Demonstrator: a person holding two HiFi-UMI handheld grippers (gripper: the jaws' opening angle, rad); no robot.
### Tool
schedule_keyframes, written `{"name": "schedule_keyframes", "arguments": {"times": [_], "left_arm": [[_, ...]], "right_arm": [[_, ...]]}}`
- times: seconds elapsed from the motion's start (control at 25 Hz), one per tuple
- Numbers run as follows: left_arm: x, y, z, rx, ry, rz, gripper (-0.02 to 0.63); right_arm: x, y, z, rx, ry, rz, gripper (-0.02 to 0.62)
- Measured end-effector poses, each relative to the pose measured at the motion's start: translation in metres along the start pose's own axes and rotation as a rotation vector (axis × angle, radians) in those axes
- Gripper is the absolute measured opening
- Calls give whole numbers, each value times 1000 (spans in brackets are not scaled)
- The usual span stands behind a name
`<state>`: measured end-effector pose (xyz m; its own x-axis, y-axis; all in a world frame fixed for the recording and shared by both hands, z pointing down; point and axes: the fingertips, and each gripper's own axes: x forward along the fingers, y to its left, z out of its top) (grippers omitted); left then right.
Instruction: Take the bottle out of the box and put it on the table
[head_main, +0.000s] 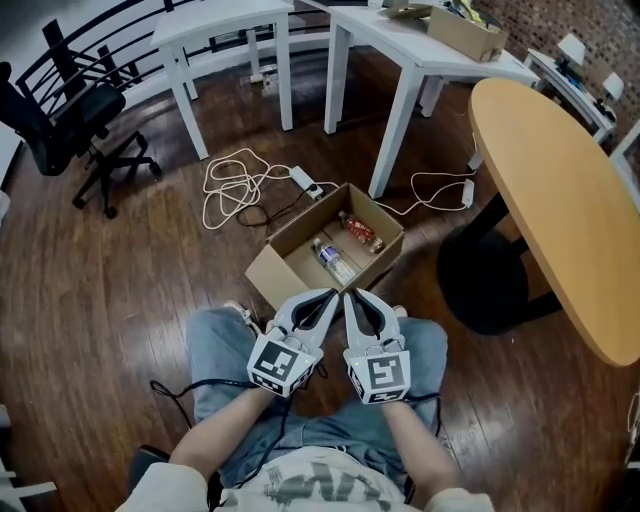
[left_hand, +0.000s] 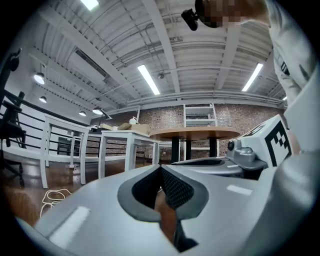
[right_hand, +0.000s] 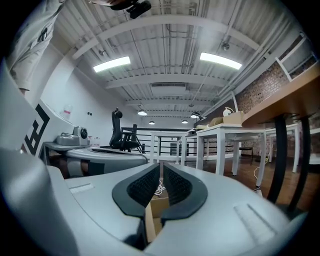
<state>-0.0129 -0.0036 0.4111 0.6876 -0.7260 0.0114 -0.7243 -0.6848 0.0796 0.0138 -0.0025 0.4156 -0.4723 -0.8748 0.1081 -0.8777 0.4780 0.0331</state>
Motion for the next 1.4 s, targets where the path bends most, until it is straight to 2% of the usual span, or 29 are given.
{"name": "schedule_keyframes", "arguments": {"times": [0.52, 0.76, 1.08, 1.4], "left_arm": [[47, 35, 16, 30, -19, 6, 0], [71, 59, 17, 19, -33, 43, 0], [109, 90, -3, 34, -2, 67, 0], [143, 119, -19, 39, 11, 52, 0]], "right_arm": [[47, -36, 21, -33, -16, 50, 34], [76, -59, 22, -33, -25, 72, 37], [114, -88, 10, -72, 4, 115, 38], [151, -109, -9, -83, 48, 138, 40]]}}
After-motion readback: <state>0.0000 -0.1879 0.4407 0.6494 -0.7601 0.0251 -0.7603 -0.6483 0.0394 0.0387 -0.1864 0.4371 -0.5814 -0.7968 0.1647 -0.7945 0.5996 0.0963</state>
